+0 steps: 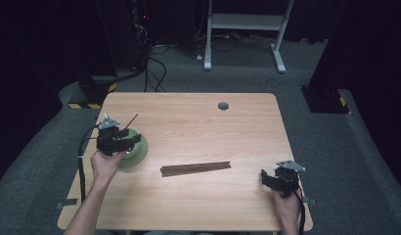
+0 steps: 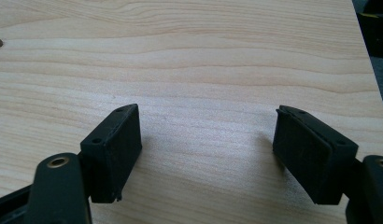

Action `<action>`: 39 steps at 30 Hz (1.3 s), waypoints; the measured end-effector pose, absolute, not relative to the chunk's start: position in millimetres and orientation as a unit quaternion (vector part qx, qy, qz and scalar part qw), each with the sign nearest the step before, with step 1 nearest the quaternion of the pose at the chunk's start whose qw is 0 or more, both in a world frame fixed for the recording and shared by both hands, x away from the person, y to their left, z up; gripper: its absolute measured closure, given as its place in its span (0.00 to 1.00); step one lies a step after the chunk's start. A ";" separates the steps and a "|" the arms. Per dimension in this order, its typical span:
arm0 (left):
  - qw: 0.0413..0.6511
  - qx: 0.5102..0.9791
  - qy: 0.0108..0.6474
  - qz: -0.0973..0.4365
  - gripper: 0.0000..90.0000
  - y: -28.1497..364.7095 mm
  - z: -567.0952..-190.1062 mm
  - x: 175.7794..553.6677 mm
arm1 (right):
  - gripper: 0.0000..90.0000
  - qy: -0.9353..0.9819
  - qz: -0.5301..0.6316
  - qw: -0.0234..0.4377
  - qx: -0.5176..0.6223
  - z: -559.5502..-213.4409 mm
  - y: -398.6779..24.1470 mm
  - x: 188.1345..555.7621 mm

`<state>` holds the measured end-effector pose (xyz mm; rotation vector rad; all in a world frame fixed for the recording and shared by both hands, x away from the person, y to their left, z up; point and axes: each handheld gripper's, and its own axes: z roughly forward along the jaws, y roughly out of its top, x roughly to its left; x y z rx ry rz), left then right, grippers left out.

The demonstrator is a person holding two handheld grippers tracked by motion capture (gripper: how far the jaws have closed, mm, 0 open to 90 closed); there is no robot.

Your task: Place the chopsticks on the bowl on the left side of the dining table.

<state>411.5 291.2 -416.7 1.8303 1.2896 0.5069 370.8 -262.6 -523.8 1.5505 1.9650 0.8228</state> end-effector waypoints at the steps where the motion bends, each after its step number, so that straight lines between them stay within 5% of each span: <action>1: 0.413 0.728 0.510 0.200 0.43 289.1 -416.3 411.3 | 0.26 0.722 0.302 0.251 0.570 -523.8 -262.6 370.8; 22: 0.408 0.768 0.463 0.169 0.41 224.2 -428.2 418.1 | 0.26 0.722 0.302 0.251 0.570 -523.8 -262.6 370.7; 31: 0.407 0.770 0.451 0.194 0.35 203.5 -435.8 418.2 | 0.26 0.722 0.302 0.251 0.570 -523.8 -262.5 370.7; 39: 0.336 0.807 0.412 0.258 0.31 175.1 -444.8 416.3 | 0.26 0.722 0.302 0.250 0.570 -523.8 -262.4 370.7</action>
